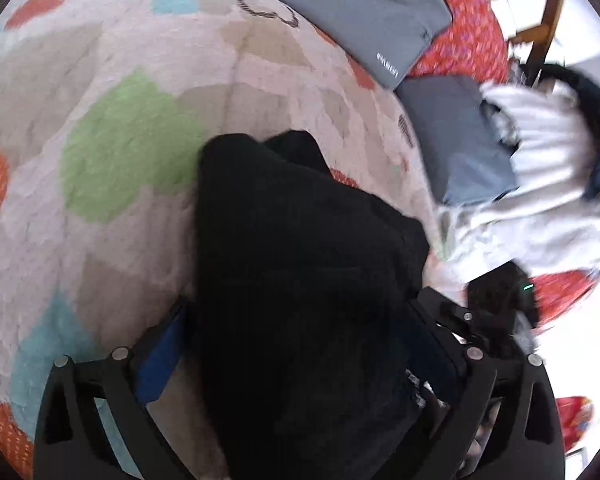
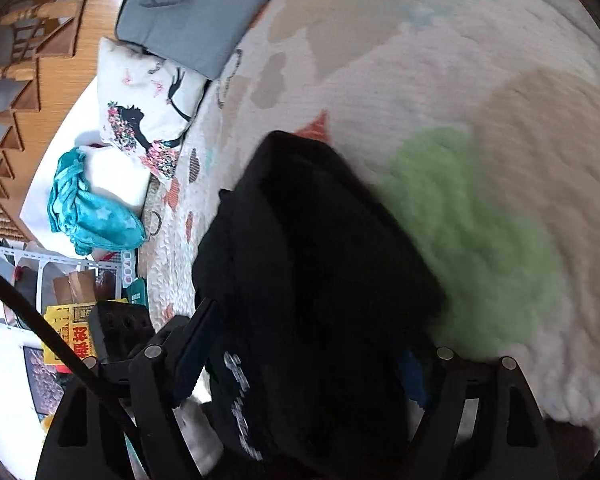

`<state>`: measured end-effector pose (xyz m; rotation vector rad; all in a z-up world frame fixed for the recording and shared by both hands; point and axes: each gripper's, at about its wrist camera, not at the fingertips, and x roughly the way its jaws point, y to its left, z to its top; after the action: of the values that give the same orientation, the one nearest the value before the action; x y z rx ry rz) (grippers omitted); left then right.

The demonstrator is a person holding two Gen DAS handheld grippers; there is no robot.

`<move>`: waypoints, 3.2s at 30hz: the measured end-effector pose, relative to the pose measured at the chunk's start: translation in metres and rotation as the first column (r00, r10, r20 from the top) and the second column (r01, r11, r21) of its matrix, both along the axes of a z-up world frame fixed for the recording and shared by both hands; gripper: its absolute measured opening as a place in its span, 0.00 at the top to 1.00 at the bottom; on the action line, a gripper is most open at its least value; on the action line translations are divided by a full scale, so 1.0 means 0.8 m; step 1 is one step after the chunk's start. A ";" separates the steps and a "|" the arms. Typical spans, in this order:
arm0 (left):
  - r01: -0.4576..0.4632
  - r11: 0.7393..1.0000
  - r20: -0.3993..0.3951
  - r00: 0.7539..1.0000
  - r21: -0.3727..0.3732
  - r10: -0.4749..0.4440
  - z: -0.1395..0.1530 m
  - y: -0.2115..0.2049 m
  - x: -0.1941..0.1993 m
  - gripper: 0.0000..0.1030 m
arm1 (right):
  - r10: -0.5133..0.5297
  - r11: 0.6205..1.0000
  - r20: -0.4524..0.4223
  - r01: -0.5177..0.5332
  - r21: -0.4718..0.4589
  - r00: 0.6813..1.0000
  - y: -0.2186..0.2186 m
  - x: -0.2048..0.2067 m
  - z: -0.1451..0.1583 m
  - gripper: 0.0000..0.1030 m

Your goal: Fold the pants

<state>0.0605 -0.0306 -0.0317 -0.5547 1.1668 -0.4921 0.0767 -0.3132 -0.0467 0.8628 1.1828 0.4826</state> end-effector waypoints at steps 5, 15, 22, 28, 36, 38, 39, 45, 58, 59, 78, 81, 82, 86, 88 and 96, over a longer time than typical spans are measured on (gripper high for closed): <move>0.026 0.990 0.044 0.998 0.136 -0.032 0.025 -0.026 -0.015 0.52 | 0.064 0.998 0.033 -0.063 -0.028 0.997 0.026 -0.010 0.019 0.62; -0.054 0.990 0.185 0.982 0.130 0.029 0.116 0.002 -0.065 0.54 | 0.134 0.988 0.214 -0.114 -0.107 0.968 0.061 -0.039 0.127 0.66; -0.112 0.987 0.244 0.966 0.111 0.083 0.165 0.032 -0.047 0.53 | 0.193 0.970 0.298 -0.136 -0.201 0.935 0.101 -0.017 0.190 0.66; -0.131 0.979 0.231 0.968 0.155 0.093 0.152 0.034 0.039 0.53 | 0.164 0.967 0.294 -0.096 -0.234 0.941 0.121 0.059 0.178 0.66; -0.126 0.976 0.171 0.981 0.180 0.095 0.089 0.019 0.159 0.52 | 0.093 0.978 0.252 -0.041 -0.204 0.963 0.114 0.167 0.106 0.66; -0.122 0.976 0.139 0.986 0.180 0.098 0.066 0.017 0.180 0.49 | 0.080 0.979 0.234 -0.032 -0.201 0.969 0.109 0.187 0.081 0.66; -0.120 0.976 0.111 0.989 0.181 0.101 0.051 0.017 0.189 0.49 | 0.076 0.978 0.216 -0.030 -0.207 0.973 0.106 0.194 0.067 0.65; -0.103 0.983 0.067 0.993 0.153 0.094 0.038 0.030 0.196 0.43 | 0.033 0.984 0.129 -0.010 -0.177 0.991 0.071 0.210 0.049 0.50; -0.282 0.948 0.210 0.945 0.146 0.249 0.103 0.060 0.079 0.44 | 0.075 0.953 0.280 0.014 -0.302 0.957 0.070 0.166 0.110 0.56; -0.267 0.951 0.208 0.950 0.154 0.233 0.099 0.054 0.076 0.44 | 0.092 0.950 0.275 -0.001 -0.313 0.957 0.077 0.164 0.107 0.58; -0.252 0.944 0.192 0.958 0.212 0.213 0.071 0.049 0.080 0.43 | -0.043 0.935 0.126 0.085 -0.346 0.991 0.010 0.128 0.069 0.83; -0.259 0.952 0.161 0.959 0.164 0.233 0.066 0.057 0.081 0.44 | -0.039 0.957 0.159 0.082 -0.278 0.987 0.016 0.131 0.078 0.50; -0.263 0.951 0.161 0.958 0.163 0.237 0.067 0.058 0.080 0.44 | -0.022 0.965 0.149 0.060 -0.256 0.989 0.024 0.133 0.076 0.50; -0.272 0.949 0.175 0.954 0.158 0.245 0.070 0.060 0.077 0.44 | 0.030 0.973 0.119 -0.002 -0.232 0.992 0.054 0.140 0.067 0.54; -0.273 0.950 0.177 0.953 0.154 0.245 0.071 0.060 0.077 0.44 | 0.069 0.979 0.116 -0.045 -0.200 0.991 0.063 0.138 0.072 0.89; -0.214 0.962 0.183 0.966 0.172 0.182 0.066 0.035 0.080 0.43 | 0.093 0.950 0.091 -0.061 -0.307 0.991 0.051 0.115 0.076 0.91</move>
<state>0.1243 -0.0030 0.0211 -0.4502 0.9741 -0.2449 0.1688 -0.2727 0.0138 0.5211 1.1605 0.3908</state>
